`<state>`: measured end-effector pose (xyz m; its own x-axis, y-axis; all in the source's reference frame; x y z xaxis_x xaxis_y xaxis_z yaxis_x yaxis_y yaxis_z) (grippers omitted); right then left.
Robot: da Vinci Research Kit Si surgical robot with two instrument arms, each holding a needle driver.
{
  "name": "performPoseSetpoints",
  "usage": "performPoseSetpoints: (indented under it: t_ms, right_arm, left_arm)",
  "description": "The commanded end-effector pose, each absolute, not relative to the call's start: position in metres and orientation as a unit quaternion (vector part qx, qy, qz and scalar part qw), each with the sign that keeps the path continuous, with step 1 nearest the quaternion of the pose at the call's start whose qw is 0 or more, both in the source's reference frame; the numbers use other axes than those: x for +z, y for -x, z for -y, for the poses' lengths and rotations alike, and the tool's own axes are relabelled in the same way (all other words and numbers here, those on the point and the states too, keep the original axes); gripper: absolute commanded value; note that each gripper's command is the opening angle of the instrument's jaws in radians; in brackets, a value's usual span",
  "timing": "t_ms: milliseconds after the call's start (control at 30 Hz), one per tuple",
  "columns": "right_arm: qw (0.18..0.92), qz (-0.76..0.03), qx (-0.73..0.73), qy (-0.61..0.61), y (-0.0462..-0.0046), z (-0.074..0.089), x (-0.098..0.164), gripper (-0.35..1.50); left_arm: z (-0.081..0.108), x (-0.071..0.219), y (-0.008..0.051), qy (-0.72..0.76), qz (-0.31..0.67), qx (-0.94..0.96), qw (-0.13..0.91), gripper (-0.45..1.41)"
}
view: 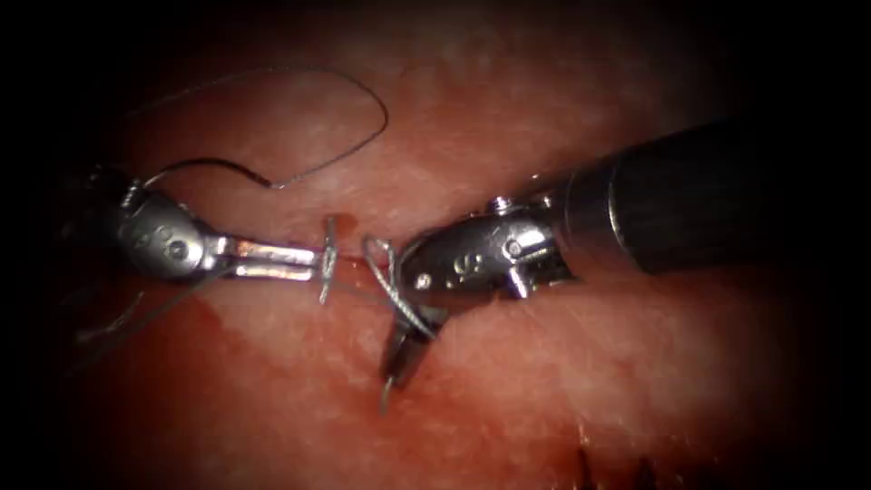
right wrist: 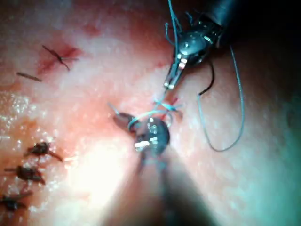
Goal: Wound Closure
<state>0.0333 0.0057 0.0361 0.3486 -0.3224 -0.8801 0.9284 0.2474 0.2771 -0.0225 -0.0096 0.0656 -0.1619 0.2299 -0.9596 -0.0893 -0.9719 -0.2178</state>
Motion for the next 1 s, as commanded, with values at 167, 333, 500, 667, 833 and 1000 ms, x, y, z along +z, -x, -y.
performPoseSetpoints:
  t_ms: [167, 333, 500, 667, 833, 1000]
  right_arm:
    - [0.714, -0.359, -0.440, -0.409, -0.0351, -0.005, 0.037, -0.35]
    - [0.722, -0.400, -0.397, -0.402, -0.0355, -0.006, 0.036, -0.35]
    - [0.731, -0.452, -0.315, -0.403, -0.0343, -0.010, 0.034, -0.35]
    - [0.741, -0.457, -0.288, -0.399, -0.0335, -0.012, 0.033, -0.35]
    - [0.748, -0.462, -0.271, -0.391, -0.0332, -0.014, 0.033, -0.35]
    - [0.769, -0.457, -0.238, -0.379, -0.0331, -0.015, 0.034, -0.35]
  left_arm:
    - [0.011, 0.065, 0.0230, 0.637, 0.056, 0.761, 0.108, -0.45]
    - [0.013, 0.064, 0.0235, 0.636, 0.055, 0.762, 0.111, -0.45]
    - [0.018, 0.062, 0.0244, 0.634, 0.066, 0.764, 0.098, -0.45]
    - [0.020, 0.060, 0.0247, 0.634, 0.071, 0.765, 0.092, -0.45]
    - [0.023, 0.059, 0.0250, 0.632, 0.073, 0.767, 0.082, -0.45]
    - [0.025, 0.058, 0.0254, 0.633, 0.078, 0.766, 0.081, -0.45]
